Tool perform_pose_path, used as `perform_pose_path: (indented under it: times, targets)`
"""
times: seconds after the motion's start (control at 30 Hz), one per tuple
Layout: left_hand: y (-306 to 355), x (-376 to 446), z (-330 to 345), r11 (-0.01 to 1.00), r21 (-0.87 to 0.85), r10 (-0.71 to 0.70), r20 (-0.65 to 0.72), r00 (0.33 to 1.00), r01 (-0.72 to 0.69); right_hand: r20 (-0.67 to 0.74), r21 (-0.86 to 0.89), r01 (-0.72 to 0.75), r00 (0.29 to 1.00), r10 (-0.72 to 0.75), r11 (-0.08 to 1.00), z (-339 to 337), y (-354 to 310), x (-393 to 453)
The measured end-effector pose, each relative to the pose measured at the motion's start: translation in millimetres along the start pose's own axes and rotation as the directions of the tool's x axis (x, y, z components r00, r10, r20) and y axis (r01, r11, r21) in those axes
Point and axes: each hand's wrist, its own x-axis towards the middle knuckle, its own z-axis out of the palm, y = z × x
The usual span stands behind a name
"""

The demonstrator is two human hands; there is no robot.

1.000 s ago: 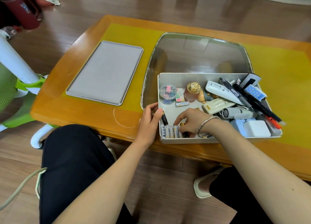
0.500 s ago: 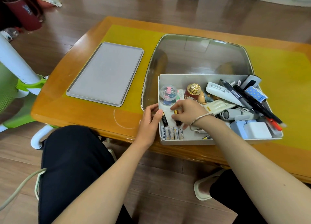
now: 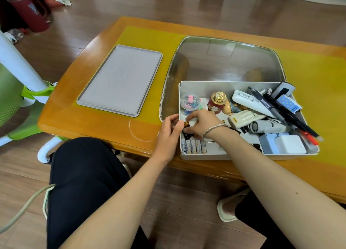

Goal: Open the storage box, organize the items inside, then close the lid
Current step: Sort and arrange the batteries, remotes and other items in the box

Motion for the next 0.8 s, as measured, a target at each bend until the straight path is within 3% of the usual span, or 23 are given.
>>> perform_pose_path:
  times: [0.13,0.27,0.47,0.6,0.8]
  targets:
    - [1.8,-0.2,0.3,1.000,0.008,0.005,-0.008,1.000,-0.005,-0.034,-0.165,0.021,0.999,-0.027,0.986,3.2,-5.1,0.7]
    - [1.3,-0.6,0.4,1.000,-0.002,-0.006,-0.003,1.000,0.006,-0.136,-0.139,0.000,0.991,-0.019,0.990,7.1,-7.2,2.2]
    - [1.4,-1.0,-0.1,1.000,0.014,0.008,-0.016,1.000,-0.007,0.029,0.141,-0.041,0.999,0.037,0.989,2.0,0.0,-1.7]
    - [1.5,-1.1,0.1,1.000,0.018,0.005,-0.009,1.000,-0.005,0.001,0.095,-0.014,1.000,0.014,0.995,-3.0,0.7,-2.5]
    - [1.9,-1.8,-0.8,1.000,-0.004,-0.001,-0.011,1.000,0.001,0.080,0.077,0.049,0.995,-0.055,0.996,-12.5,-0.1,-11.1]
